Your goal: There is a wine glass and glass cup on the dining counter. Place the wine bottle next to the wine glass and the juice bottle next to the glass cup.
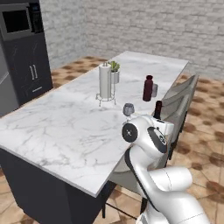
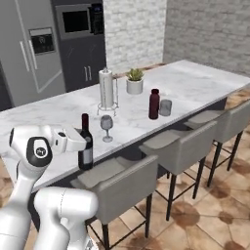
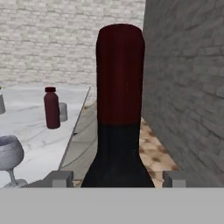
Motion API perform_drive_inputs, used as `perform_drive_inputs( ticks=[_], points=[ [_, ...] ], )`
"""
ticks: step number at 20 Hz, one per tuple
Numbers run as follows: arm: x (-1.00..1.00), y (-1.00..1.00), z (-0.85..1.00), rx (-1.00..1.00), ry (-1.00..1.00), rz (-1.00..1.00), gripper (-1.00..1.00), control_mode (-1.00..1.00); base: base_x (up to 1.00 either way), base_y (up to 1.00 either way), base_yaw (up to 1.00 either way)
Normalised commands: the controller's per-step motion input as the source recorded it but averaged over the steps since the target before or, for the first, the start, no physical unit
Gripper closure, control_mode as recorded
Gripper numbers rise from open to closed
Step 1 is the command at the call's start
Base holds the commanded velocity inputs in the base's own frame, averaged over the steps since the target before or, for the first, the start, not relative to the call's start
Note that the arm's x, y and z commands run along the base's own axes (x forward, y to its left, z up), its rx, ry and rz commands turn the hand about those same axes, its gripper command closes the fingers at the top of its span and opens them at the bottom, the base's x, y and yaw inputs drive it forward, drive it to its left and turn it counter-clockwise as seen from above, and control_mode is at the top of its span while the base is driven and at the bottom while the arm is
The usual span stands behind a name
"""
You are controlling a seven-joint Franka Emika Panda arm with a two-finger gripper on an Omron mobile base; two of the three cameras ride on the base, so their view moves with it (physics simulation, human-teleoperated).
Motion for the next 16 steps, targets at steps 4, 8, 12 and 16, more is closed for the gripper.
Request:
perform_drive_inputs(
  ticks=[4,8,12,16],
  points=[
    [0.00,0.00,0.00,0.00,0.00,0.00,1.00,1.00,0.31,-0.52,0.24],
    [0.00,0.00,0.00,0.00,0.00,0.00,1.00,1.00,0.38,-0.51,0.16],
    [0.00,0.00,0.00,0.00,0.00,0.00,1.00,1.00,0.35,-0.39,0.09],
    [0.00,0.00,0.00,0.00,0.00,0.00,1.00,1.00,0.32,-0.30,0.09]
  ],
)
